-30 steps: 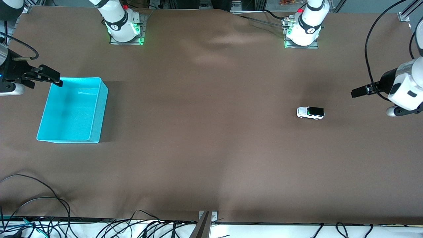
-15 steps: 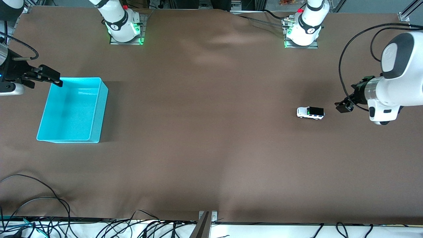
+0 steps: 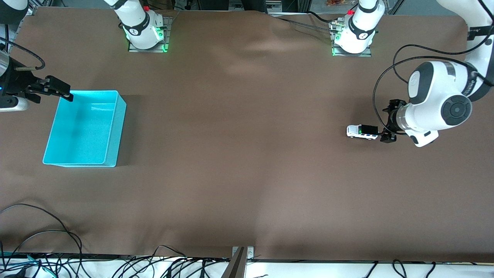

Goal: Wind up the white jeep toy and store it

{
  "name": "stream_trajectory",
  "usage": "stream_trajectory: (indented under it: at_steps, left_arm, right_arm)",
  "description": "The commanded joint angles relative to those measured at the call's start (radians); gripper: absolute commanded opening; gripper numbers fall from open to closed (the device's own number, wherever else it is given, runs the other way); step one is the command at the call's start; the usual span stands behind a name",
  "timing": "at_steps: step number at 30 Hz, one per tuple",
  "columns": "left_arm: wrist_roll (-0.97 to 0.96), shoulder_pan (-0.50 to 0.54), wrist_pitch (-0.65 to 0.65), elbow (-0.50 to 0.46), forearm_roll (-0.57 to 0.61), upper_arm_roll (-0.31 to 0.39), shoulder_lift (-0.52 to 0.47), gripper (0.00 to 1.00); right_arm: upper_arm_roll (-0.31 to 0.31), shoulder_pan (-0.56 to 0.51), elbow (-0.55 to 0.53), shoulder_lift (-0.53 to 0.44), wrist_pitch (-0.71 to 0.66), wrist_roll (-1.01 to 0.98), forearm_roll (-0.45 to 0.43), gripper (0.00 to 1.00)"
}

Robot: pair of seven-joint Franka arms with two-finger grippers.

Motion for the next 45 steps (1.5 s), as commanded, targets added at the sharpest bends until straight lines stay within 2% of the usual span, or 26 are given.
stream_trajectory:
  at_steps: [1, 3, 4, 11, 20, 29, 32, 37, 39, 42, 45]
  left_arm:
    - [-0.086, 0.001, 0.124, -0.119, 0.013, -0.002, -0.022, 1.0]
    - [-0.103, 0.001, 0.179, -0.158, 0.013, -0.003, -0.02, 1.0]
    - [-0.138, 0.006, 0.268, -0.206, 0.013, -0.003, -0.02, 1.0]
    - [-0.154, 0.011, 0.357, -0.243, 0.013, -0.003, -0.009, 1.0]
    - [-0.155, 0.012, 0.525, -0.289, 0.013, -0.003, 0.05, 1.0]
    - [-0.155, 0.012, 0.64, -0.358, 0.013, -0.003, 0.057, 1.0]
    - [-0.159, 0.02, 0.644, -0.357, 0.008, -0.003, 0.06, 0.87]
    - [-0.16, 0.024, 0.644, -0.357, -0.001, -0.003, 0.061, 0.44]
    - [-0.16, 0.031, 0.644, -0.355, -0.002, -0.003, 0.06, 0.3]
    - [-0.171, 0.032, 0.644, -0.354, -0.002, -0.003, 0.06, 0.12]
    - [-0.18, 0.032, 0.643, -0.35, -0.002, -0.003, 0.058, 0.01]
  right_arm:
    - [-0.001, -0.001, 0.017, 0.004, -0.003, -0.01, -0.001, 1.0]
    - [-0.001, -0.001, 0.017, 0.004, -0.004, -0.01, -0.001, 1.0]
    - [-0.001, -0.001, 0.017, 0.004, -0.003, -0.01, -0.001, 1.0]
    - [-0.001, -0.001, 0.017, 0.004, -0.003, -0.01, -0.001, 1.0]
    - [-0.001, -0.001, 0.017, 0.004, -0.003, -0.01, -0.001, 1.0]
    - [-0.001, 0.0, 0.017, 0.004, -0.003, -0.01, -0.001, 1.0]
    - [-0.001, -0.001, 0.017, 0.004, -0.003, -0.01, -0.001, 1.0]
    - [-0.001, -0.001, 0.017, 0.004, -0.003, -0.01, -0.001, 1.0]
    - [-0.001, -0.001, 0.017, 0.004, -0.003, -0.01, -0.001, 1.0]
    - [-0.001, -0.001, 0.017, 0.004, -0.003, -0.01, -0.001, 1.0]
    - [-0.001, -0.001, 0.017, 0.004, -0.003, -0.01, -0.001, 1.0]
